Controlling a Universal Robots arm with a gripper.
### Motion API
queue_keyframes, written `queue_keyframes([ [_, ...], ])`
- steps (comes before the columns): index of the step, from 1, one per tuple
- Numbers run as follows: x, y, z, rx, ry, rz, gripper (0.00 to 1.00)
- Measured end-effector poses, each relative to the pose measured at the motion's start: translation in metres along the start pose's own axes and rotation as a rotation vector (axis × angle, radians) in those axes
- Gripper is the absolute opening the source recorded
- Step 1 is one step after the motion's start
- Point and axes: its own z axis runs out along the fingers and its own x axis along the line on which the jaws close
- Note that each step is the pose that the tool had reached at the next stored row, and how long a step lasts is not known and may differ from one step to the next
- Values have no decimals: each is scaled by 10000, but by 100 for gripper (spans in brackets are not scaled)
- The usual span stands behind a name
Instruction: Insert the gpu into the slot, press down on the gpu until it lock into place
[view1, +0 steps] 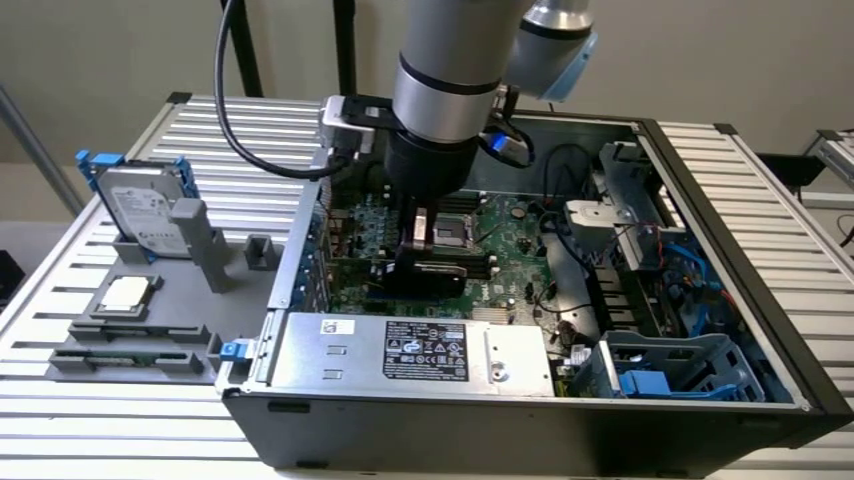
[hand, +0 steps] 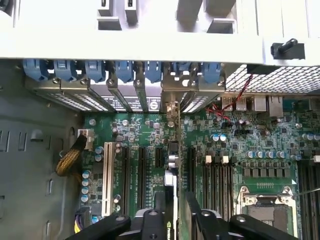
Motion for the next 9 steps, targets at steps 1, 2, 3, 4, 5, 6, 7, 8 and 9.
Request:
queue_keyframes([
  [1, -7, 5, -1, -1, 7, 0, 24],
  [2, -14, 13, 1, 0, 9, 2, 18],
  [3, -22, 24, 2, -1, 16, 2, 18],
  [4, -26, 34, 4, 0, 20, 3, 12],
  [5, -30, 45, 6, 0, 25, 3, 11],
  [6, -32, 56, 8, 0, 30, 4, 11],
  [7, -35, 66, 14, 1, 42, 5, 11],
  [8, -40, 76, 24, 2, 54, 6, 11],
  [9, -45, 84, 37, 3, 69, 7, 11],
])
